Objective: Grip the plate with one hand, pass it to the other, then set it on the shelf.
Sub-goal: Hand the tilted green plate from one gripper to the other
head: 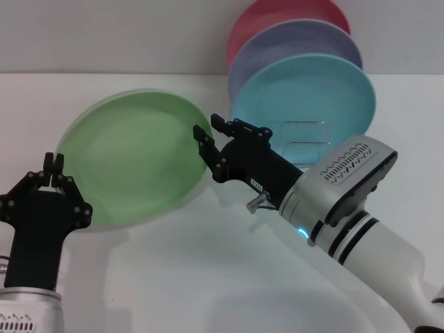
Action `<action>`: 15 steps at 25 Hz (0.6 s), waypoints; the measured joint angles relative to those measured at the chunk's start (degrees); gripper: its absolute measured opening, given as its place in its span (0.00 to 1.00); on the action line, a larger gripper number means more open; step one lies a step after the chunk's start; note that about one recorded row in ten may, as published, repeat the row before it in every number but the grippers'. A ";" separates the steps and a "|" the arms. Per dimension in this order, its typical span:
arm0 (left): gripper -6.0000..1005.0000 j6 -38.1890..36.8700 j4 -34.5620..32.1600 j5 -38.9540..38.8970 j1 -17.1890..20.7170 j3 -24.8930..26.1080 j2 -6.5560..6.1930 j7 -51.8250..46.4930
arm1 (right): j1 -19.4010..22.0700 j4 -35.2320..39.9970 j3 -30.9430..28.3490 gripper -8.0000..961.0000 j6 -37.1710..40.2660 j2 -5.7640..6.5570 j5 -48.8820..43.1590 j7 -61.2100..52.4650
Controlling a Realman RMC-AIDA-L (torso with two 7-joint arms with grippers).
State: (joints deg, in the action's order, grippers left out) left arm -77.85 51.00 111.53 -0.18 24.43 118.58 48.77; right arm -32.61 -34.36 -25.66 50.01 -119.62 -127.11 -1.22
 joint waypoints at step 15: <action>0.04 -0.18 0.05 -0.20 0.18 -0.89 0.01 1.68 | 0.57 -0.10 0.29 0.20 0.14 -0.05 -0.22 0.00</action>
State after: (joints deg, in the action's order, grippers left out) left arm -78.03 51.05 111.33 0.00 23.54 118.59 50.45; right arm -32.03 -34.46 -25.37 50.14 -119.67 -127.33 -1.22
